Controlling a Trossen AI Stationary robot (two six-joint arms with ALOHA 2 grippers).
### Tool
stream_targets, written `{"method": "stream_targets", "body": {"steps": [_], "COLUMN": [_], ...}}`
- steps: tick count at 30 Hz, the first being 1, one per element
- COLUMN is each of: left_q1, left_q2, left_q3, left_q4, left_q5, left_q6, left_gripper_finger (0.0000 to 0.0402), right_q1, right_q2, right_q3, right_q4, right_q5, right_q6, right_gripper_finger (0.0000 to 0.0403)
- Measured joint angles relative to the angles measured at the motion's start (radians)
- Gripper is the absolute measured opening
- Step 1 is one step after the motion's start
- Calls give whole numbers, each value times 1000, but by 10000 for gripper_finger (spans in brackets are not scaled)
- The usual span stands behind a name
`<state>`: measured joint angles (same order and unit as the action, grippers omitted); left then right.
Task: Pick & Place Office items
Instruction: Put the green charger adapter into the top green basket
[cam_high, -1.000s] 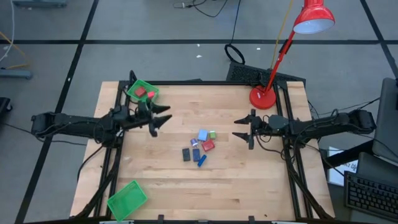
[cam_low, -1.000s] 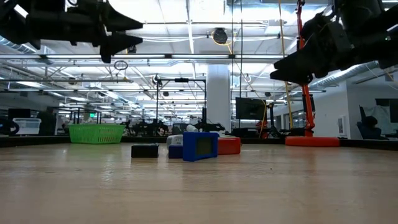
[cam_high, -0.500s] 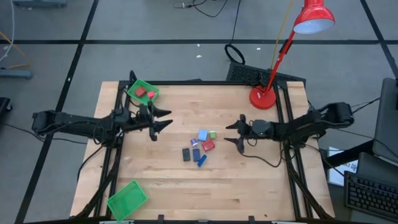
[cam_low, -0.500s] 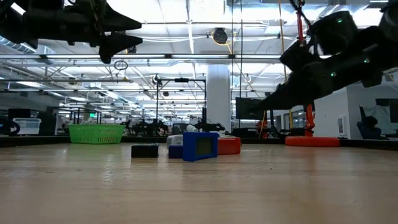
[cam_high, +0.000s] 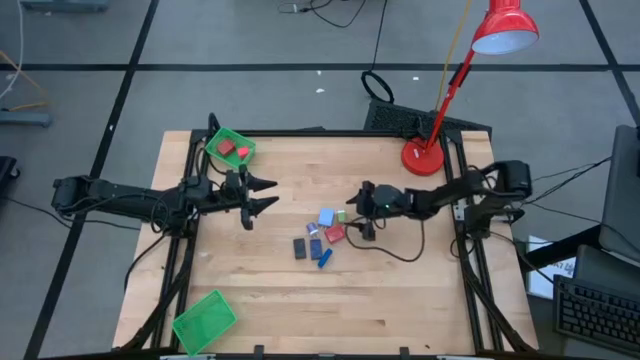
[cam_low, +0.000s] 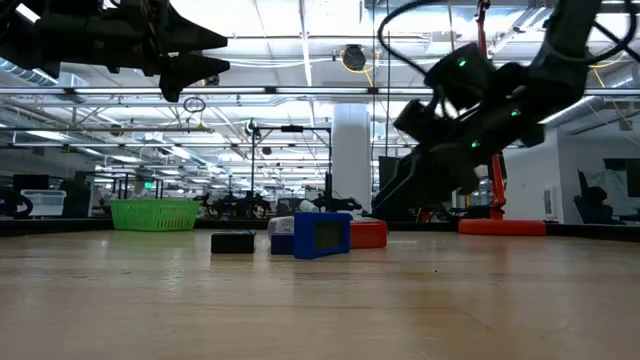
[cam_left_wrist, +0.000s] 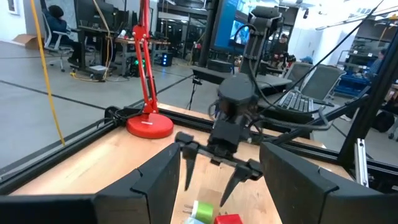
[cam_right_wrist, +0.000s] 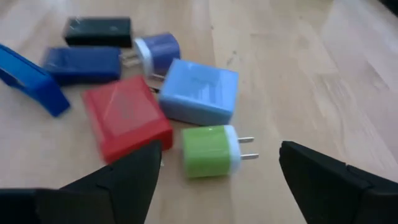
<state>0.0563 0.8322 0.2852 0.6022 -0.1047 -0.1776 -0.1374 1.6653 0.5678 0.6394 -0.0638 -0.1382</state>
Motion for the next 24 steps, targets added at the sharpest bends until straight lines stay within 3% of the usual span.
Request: {"method": "stream_targets", "body": {"steps": [4, 24], "left_q1": [0, 0], "left_q2": [0, 0], "left_q3": [0, 0], "left_q4": [0, -1], "left_q5": [0, -1], "left_q6": [0, -8], "left_gripper_finger": [223, 223], "right_q1": [-27, -17], "right_q2": [48, 81], "right_q3": [13, 14], "right_q4": [12, 45], "right_q5": [-98, -96], "right_q6": [3, 11], "right_gripper_finger": [307, 241]}}
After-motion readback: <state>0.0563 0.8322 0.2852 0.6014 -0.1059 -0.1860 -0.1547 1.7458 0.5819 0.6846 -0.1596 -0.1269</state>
